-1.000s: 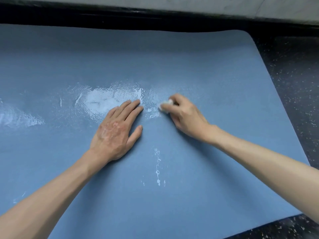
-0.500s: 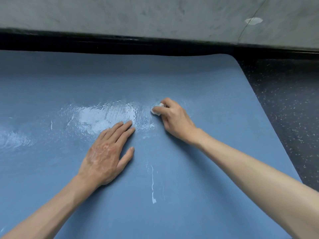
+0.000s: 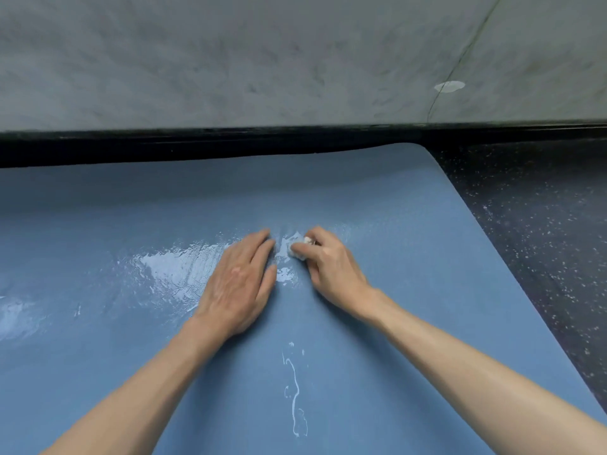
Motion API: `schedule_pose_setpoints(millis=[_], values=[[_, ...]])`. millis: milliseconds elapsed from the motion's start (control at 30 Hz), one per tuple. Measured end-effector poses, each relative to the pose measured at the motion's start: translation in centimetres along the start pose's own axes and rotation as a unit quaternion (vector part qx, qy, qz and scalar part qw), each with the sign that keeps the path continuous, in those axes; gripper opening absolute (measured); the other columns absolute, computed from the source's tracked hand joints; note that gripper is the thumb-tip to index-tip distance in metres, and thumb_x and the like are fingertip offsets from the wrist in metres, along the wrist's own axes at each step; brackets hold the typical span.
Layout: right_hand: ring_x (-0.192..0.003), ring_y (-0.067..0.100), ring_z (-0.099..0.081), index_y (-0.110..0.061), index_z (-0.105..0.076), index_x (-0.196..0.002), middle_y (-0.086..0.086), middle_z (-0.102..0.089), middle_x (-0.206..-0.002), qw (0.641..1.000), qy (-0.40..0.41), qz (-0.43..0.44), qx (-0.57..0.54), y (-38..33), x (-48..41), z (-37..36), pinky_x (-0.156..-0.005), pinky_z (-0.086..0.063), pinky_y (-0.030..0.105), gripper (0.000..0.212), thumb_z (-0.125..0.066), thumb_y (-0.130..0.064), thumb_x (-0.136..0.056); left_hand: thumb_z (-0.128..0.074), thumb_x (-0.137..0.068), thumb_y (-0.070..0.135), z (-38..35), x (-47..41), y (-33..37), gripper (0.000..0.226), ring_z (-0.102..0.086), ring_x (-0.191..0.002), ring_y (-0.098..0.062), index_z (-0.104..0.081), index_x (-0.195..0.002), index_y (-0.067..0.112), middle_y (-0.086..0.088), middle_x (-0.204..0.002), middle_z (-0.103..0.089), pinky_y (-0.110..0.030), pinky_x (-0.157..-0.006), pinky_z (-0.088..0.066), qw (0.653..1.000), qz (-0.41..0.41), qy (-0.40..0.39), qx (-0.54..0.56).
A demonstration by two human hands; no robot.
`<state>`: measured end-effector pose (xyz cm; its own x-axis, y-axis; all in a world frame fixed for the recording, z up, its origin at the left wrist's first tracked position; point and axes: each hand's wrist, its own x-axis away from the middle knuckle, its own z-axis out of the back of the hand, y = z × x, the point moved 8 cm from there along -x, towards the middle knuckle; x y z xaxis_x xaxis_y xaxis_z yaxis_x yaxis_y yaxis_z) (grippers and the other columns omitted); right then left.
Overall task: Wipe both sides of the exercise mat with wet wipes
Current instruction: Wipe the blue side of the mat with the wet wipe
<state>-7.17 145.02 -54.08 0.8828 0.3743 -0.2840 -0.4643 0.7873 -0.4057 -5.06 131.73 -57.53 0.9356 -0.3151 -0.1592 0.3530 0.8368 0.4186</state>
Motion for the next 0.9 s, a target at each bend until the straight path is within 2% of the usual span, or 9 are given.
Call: schedule_pose_setpoints(millis=[133, 200, 300, 433, 533, 667, 800, 900], values=[[-0.075, 0.025, -0.049, -0.008, -0.065, -0.093, 0.008, -0.050, -0.089, 0.994, -0.067, 0.057, -0.059, -2.2, 4.9, -0.1, -0.063, -0.048, 0.034, 0.021, -0.051, 0.004, -0.086, -0.030, -0.097, 0.032, -0.6, -1.2, -0.7, 0.053, -0.049, -0.128, -0.031, -0.052, -0.134, 0.003, -0.012, -0.141, -0.051, -0.045, -0.109, -0.038, 1.000, 0.022, 0.000, -0.012], [-0.073, 0.025, -0.049, -0.010, -0.067, -0.094, 0.009, -0.050, -0.088, 0.992, -0.082, 0.065, -0.066, -1.5, 3.5, -0.2, -0.063, -0.048, 0.032, 0.020, -0.052, 0.000, -0.086, -0.031, -0.096, 0.030, -0.7, -1.1, -0.7, 0.051, -0.048, -0.129, -0.030, -0.051, -0.135, 0.003, -0.011, -0.142, -0.050, -0.046, -0.109, -0.040, 1.000, 0.028, 0.004, -0.010], [-0.073, 0.032, -0.053, -0.009, -0.069, -0.092, 0.015, -0.050, -0.088, 0.998, -0.037, 0.018, -0.040, 0.9, -2.7, -0.5, -0.063, -0.049, 0.036, 0.027, -0.044, -0.019, -0.091, -0.033, -0.095, 0.028, -0.4, -1.3, -0.6, 0.050, -0.048, -0.128, -0.029, -0.053, -0.133, 0.003, -0.011, -0.140, -0.051, -0.044, -0.109, -0.039, 0.999, 0.033, 0.014, 0.002], [-0.076, 0.033, -0.052, -0.005, -0.069, -0.092, 0.016, -0.049, -0.086, 1.000, -0.013, -0.018, -0.017, 1.9, -6.8, -1.3, -0.064, -0.047, 0.034, 0.026, -0.044, -0.008, -0.086, -0.034, -0.093, 0.024, -0.1, -1.4, -0.9, 0.049, -0.049, -0.129, -0.027, -0.055, -0.132, 0.003, -0.010, -0.141, -0.051, -0.041, -0.110, -0.037, 0.999, 0.048, 0.017, 0.013], [-0.073, 0.028, -0.047, -0.007, -0.064, -0.090, 0.012, -0.047, -0.084, 0.999, -0.037, 0.022, -0.030, 0.7, -3.2, -1.0, -0.060, -0.048, 0.038, 0.019, -0.048, -0.001, -0.084, -0.036, -0.091, 0.022, 0.3, -1.6, -0.8, 0.048, -0.050, -0.127, -0.027, -0.058, -0.129, 0.001, -0.011, -0.138, -0.054, -0.037, -0.109, -0.034, 0.998, 0.052, 0.025, 0.018], [-0.075, 0.028, -0.052, -0.011, -0.068, -0.096, 0.011, -0.053, -0.087, 0.993, -0.077, 0.050, -0.072, 0.4, -1.7, -0.9, -0.063, -0.049, 0.033, 0.026, -0.055, 0.006, -0.082, -0.037, -0.090, 0.022, 0.3, -1.6, -0.8, 0.047, -0.049, -0.127, -0.023, -0.059, -0.128, 0.004, -0.008, -0.138, -0.053, -0.034, -0.108, -0.033, 0.998, 0.060, 0.017, 0.029], [-0.073, 0.032, -0.055, -0.007, -0.071, -0.087, 0.012, -0.055, -0.084, 0.997, -0.055, 0.028, -0.055, 1.4, -8.5, -2.1, -0.062, -0.051, 0.035, 0.031, -0.040, -0.003, -0.083, -0.037, -0.089, 0.023, 0.1, -1.6, -1.0, 0.048, -0.047, -0.130, -0.020, -0.057, -0.130, 0.006, -0.005, -0.141, -0.051, -0.034, -0.109, -0.033, 0.997, 0.070, 0.003, 0.031], [-0.072, 0.032, -0.054, -0.007, -0.071, -0.085, 0.012, -0.056, -0.084, 0.998, -0.045, 0.012, -0.050, 1.3, -9.5, -2.9, -0.060, -0.051, 0.039, 0.035, -0.037, -0.003, -0.082, -0.038, -0.089, 0.023, 0.1, -1.6, -1.0, 0.048, -0.047, -0.130, -0.019, -0.056, -0.131, 0.008, -0.003, -0.142, -0.050, -0.033, -0.109, -0.032, 0.997, 0.074, -0.004, 0.034]])
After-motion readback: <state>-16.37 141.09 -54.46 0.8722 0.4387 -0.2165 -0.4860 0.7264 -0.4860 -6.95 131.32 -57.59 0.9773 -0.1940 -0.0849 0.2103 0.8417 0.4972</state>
